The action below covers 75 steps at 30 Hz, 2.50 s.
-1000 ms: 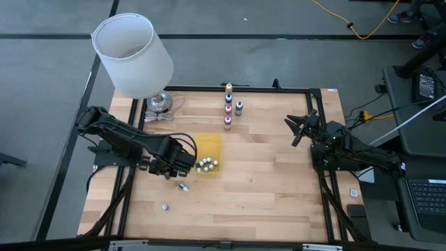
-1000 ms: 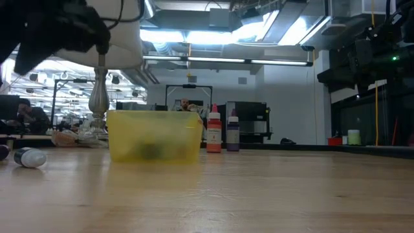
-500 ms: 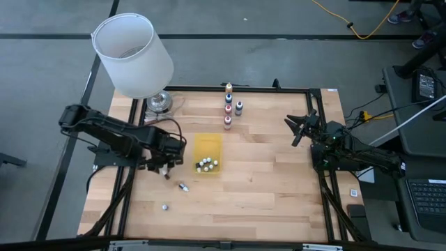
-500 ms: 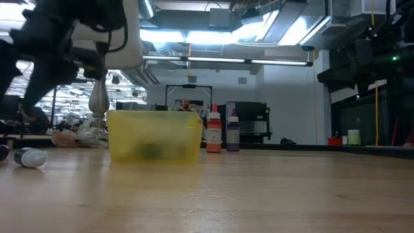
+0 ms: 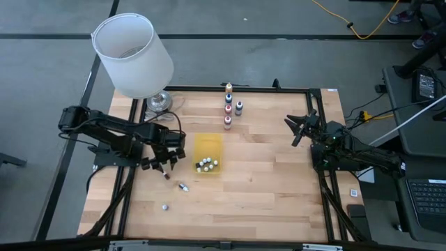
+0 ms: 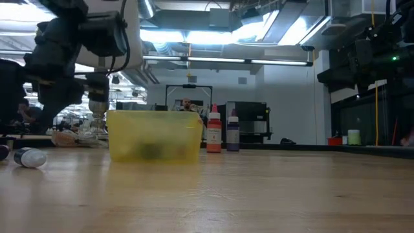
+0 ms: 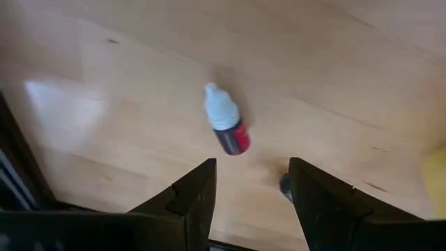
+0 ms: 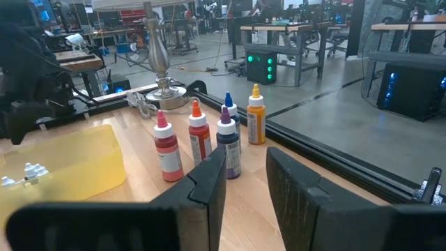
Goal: Pick & Place food coloring
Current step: Put the small red bottle into the yellow bin
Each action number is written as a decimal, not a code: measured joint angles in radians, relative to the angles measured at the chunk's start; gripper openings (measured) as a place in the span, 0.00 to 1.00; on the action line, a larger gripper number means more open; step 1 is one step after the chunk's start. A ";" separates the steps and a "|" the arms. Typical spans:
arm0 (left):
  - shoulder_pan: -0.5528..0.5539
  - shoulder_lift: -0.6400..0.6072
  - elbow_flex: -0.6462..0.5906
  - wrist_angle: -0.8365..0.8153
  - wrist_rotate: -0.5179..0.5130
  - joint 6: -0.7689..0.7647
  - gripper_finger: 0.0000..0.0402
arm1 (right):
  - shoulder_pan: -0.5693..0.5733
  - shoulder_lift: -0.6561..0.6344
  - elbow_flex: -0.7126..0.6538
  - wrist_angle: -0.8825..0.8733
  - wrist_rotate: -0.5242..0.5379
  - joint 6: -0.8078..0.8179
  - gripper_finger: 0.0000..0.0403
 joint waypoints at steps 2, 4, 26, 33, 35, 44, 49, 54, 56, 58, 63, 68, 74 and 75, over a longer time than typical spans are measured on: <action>0.000 0.000 -0.005 0.002 0.011 -0.008 0.43 | 0.000 0.000 0.000 0.000 0.000 0.000 0.26; 0.000 -0.001 -0.017 0.002 0.018 -0.011 0.43 | 0.000 0.000 0.000 0.000 0.000 0.001 0.26; 0.000 -0.003 -0.183 0.175 0.029 -0.049 0.41 | 0.000 0.000 0.000 0.000 0.000 0.000 0.26; 0.000 -0.004 -0.196 0.191 0.022 -0.062 0.40 | 0.000 0.000 0.000 0.000 0.000 0.001 0.26; -0.001 -0.005 -0.196 0.195 0.014 -0.064 0.39 | 0.000 0.000 0.000 0.000 0.000 0.000 0.26; -0.001 -0.005 -0.197 0.205 -0.008 -0.085 0.25 | 0.000 0.000 0.000 0.000 0.000 0.000 0.26; -0.001 -0.005 -0.197 0.209 -0.016 -0.086 0.16 | 0.000 0.000 0.000 0.000 0.000 0.000 0.26; -0.010 -0.004 -0.177 0.199 -0.061 -0.086 0.13 | 0.000 0.000 0.000 0.000 0.000 0.000 0.26; -0.018 -0.003 -0.164 0.198 -0.102 -0.084 0.14 | 0.000 0.000 0.000 0.000 0.000 0.000 0.26; -0.026 -0.003 -0.149 0.198 -0.149 -0.073 0.15 | 0.000 0.000 0.000 0.000 0.000 0.001 0.26; -0.059 -0.002 -0.097 0.194 -0.303 -0.006 0.14 | 0.000 0.000 0.000 0.000 0.000 0.001 0.26; -0.091 -0.002 -0.024 0.196 -0.465 0.157 0.14 | 0.000 0.000 0.000 0.000 0.000 0.001 0.26; -0.148 -0.002 0.091 0.195 -0.593 0.386 0.14 | 0.000 0.000 0.000 0.000 0.000 0.000 0.26; -0.157 -0.002 0.110 0.195 -0.614 0.424 0.14 | 0.000 0.000 0.000 0.000 0.000 0.000 0.26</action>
